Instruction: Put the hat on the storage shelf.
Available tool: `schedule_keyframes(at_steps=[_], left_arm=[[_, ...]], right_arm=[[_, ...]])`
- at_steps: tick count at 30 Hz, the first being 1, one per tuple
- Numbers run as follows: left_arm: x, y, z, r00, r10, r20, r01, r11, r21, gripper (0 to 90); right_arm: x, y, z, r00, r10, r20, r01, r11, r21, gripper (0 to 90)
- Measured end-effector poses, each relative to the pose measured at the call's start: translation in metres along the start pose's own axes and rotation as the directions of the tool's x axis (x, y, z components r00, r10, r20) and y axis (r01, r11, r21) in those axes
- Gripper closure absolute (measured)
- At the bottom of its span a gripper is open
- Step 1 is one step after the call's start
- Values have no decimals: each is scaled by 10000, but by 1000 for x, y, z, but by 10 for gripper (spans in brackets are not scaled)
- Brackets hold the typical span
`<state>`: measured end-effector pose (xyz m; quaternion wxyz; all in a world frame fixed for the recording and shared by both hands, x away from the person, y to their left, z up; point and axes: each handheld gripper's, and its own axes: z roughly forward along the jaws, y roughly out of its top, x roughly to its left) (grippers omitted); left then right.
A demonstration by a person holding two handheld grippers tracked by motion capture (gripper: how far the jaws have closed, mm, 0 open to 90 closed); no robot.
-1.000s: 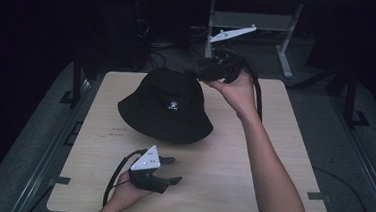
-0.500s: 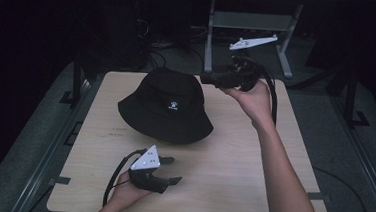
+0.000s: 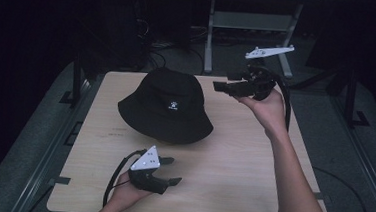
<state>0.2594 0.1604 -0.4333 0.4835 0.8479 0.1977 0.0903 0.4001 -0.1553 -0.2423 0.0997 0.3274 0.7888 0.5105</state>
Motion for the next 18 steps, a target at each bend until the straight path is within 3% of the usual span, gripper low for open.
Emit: schedule_keyframes(at_steps=[18], left_arm=[[2,-1,-2,9999,83,-83,-83,9999,77,297]], right_arm=[[-10,-35,-23,9984,500,246,-501,9987,20,266]])
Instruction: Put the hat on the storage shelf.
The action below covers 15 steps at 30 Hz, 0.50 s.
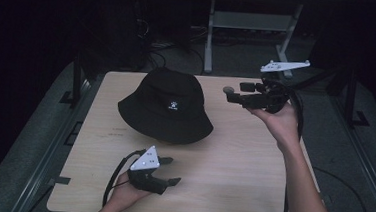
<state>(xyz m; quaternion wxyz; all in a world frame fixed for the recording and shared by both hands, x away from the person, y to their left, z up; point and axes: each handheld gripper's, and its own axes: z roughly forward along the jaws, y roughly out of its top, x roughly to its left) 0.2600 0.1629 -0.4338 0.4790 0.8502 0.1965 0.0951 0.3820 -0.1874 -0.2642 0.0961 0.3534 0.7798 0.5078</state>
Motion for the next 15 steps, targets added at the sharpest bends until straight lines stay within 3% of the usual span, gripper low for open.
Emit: schedule_keyframes(at_steps=[15], left_arm=[[-1,-1,0,10000,-38,-35,38,10000,8,294]], right_arm=[[-6,-27,-14,9990,416,138,-417,9991,32,250]])
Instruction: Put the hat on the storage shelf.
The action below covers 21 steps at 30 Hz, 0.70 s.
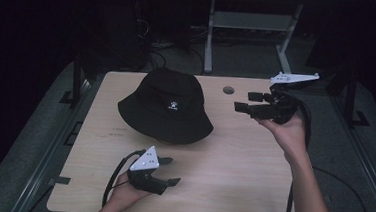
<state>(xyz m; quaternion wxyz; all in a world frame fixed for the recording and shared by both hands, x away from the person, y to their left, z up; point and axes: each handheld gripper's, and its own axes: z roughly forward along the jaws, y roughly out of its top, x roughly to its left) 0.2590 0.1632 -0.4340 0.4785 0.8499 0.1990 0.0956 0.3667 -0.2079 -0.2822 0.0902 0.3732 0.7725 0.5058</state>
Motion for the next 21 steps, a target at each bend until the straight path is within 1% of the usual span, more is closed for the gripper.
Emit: schedule_keyframes(at_steps=[6,8,12,21], left_arm=[[0,0,0,10000,-26,4,26,10000,28,291],[0,-1,0,10000,-37,5,37,10000,28,291],[1,-1,-1,10000,-27,-12,28,10000,48,291],[0,-1,-1,10000,-32,-22,32,10000,49,290]], right_arm=[[-4,-10,-6,9999,107,69,-107,9999,34,234],[-5,-13,-8,9998,120,144,-119,9999,-29,235],[-6,-19,-10,9998,162,142,-162,9999,-12,234],[-9,-36,-15,9988,450,206,-451,9990,43,215]])
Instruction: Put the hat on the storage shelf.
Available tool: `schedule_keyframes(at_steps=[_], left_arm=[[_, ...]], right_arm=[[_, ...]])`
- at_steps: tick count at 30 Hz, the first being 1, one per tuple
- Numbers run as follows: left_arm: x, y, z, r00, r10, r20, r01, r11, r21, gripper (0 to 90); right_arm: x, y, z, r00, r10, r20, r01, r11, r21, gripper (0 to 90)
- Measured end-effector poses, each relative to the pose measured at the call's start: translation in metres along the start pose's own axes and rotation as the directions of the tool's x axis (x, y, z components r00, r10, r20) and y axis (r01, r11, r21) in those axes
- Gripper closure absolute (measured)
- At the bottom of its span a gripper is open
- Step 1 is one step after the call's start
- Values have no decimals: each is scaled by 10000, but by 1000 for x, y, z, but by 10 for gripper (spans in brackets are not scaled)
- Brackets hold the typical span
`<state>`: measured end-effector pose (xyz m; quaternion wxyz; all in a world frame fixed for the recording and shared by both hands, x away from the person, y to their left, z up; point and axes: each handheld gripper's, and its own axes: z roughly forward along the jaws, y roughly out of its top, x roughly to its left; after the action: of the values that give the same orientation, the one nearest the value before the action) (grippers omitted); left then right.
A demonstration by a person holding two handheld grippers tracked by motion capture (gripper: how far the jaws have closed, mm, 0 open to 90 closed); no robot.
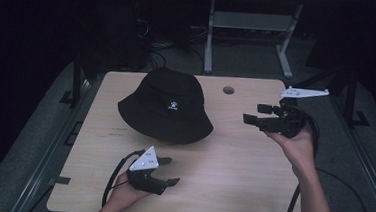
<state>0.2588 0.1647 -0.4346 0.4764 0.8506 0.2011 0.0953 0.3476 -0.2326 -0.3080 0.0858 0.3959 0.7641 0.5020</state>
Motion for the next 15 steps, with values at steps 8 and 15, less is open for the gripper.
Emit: schedule_keyframes(at_steps=[8,15], left_arm=[[0,0,0,10000,-11,30,11,10000,22,289],[-1,-1,1,10000,23,1,-23,10000,20,289]], right_arm=[[-5,-16,-5,9997,248,80,-248,9997,31,213],[-8,-33,-6,9990,433,128,-434,9990,119,211]])
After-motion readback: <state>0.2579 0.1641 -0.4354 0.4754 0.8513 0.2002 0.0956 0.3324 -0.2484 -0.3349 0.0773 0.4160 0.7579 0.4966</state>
